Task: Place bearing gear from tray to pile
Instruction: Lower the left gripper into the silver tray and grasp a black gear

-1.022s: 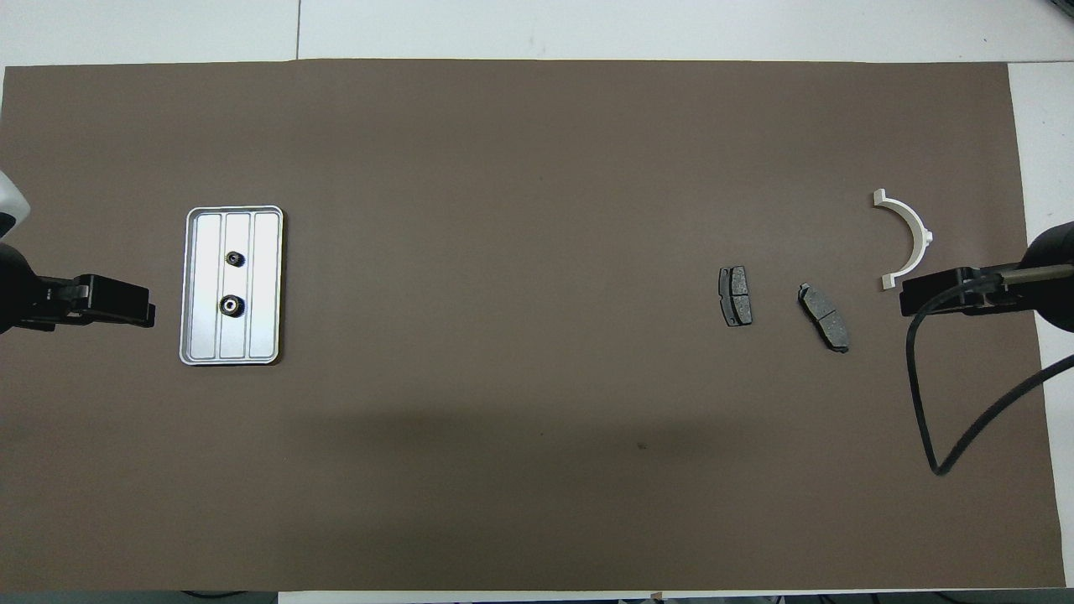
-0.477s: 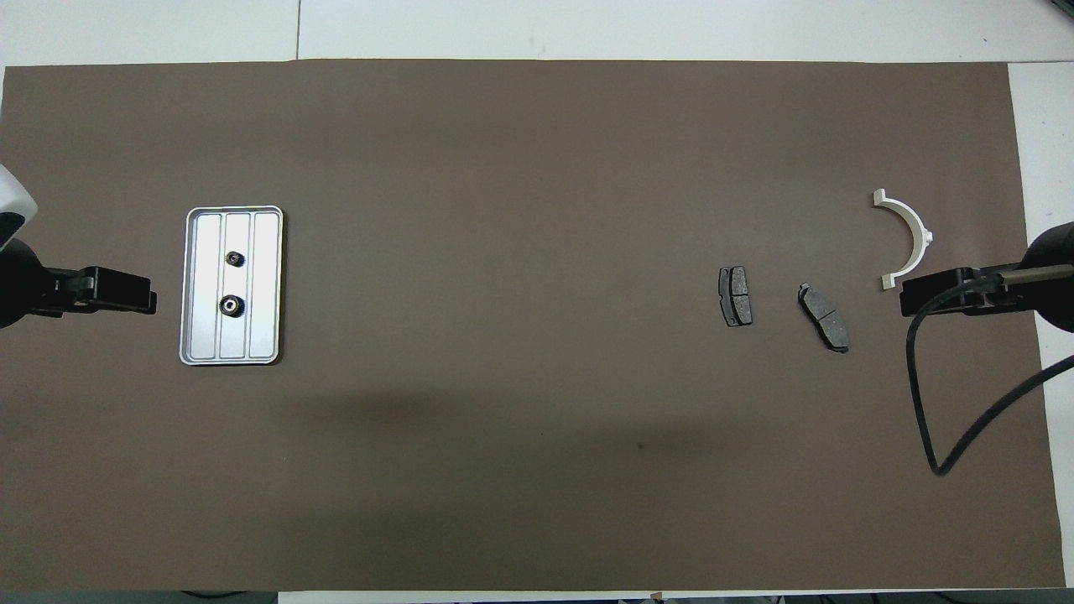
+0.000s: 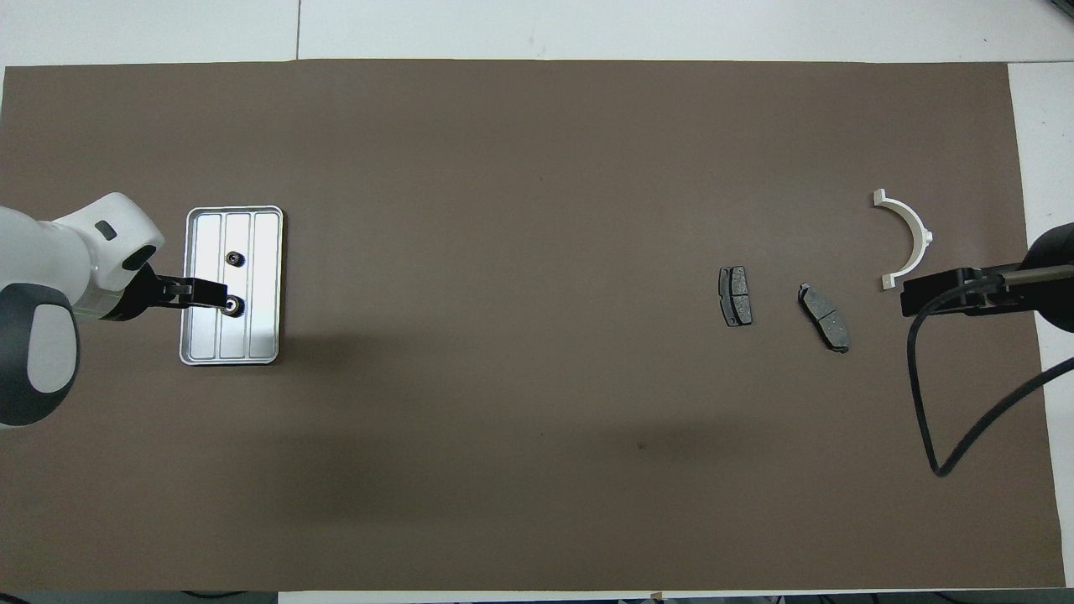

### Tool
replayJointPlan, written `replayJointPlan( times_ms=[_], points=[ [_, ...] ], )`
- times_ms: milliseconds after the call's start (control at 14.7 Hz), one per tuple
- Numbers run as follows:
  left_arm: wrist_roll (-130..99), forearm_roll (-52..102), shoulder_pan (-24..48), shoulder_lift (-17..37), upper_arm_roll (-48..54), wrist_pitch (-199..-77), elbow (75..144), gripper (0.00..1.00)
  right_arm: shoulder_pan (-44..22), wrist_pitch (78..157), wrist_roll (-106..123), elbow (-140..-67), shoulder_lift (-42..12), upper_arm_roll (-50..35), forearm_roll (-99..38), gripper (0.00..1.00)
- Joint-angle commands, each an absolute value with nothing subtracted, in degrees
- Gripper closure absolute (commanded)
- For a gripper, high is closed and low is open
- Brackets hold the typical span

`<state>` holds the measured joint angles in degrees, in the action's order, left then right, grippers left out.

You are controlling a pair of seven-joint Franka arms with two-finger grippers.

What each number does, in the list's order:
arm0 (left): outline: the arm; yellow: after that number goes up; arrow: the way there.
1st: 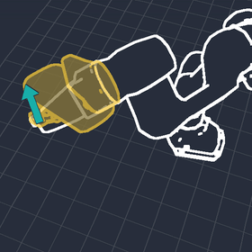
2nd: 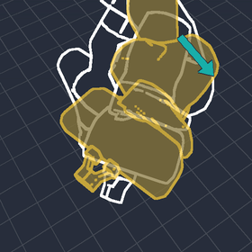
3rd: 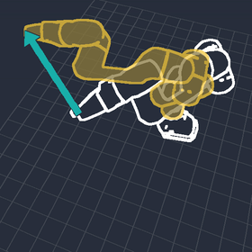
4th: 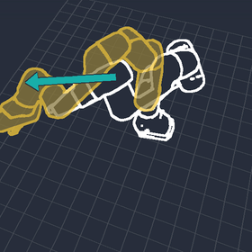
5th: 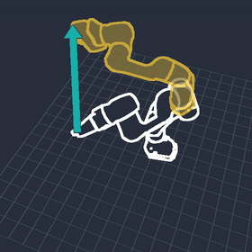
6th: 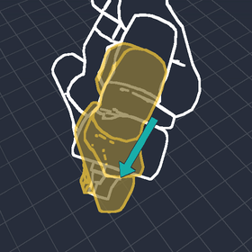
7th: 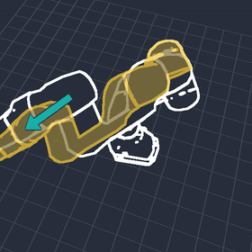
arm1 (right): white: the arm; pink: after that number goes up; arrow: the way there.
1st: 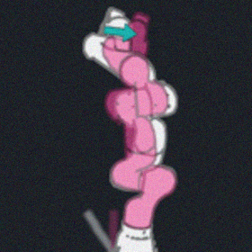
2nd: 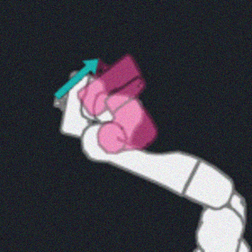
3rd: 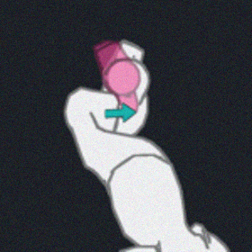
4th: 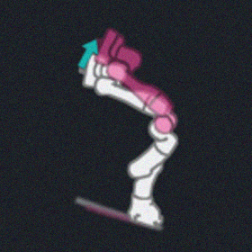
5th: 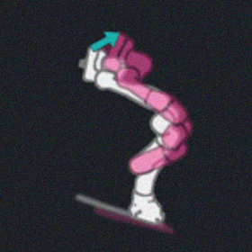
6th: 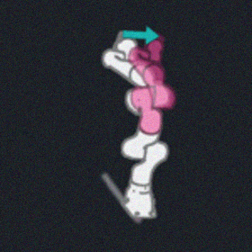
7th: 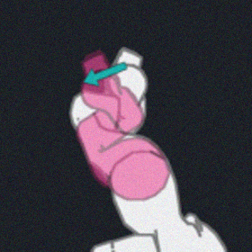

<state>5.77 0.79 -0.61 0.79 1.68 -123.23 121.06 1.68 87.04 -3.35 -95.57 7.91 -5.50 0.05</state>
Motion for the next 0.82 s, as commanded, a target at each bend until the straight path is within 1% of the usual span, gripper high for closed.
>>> replayJointPlan(
  times_ms=[0, 136, 409, 749],
  points=[
    [8.69, 1.14, -1.93, 2.1, 1.85, -128.83, 123.74, 0.0, 1.93, 87.19, -1.76, -95.89, 8.7, -5.36, -0.97, 0.0],
    [11.24, 1.14, -3.86, 3.95, 1.85, -129.9, 124.1, 0.02, 1.93, 87.19, -1.76, -95.89, 8.79, -5.36, -0.97, 0.0],
    [11.95, 1.14, -4.04, 6.76, 1.85, -134.12, 126.03, 0.05, 1.93, 87.36, -1.93, -95.89, 8.7, -5.36, -0.97, 0.0],
    [11.43, 1.14, -3.69, 7.12, 1.85, -136.4, 128.05, 0.08, 1.93, 87.28, -2.37, -95.98, 8.79, -5.36, -1.05, 0.0]
  ],
)
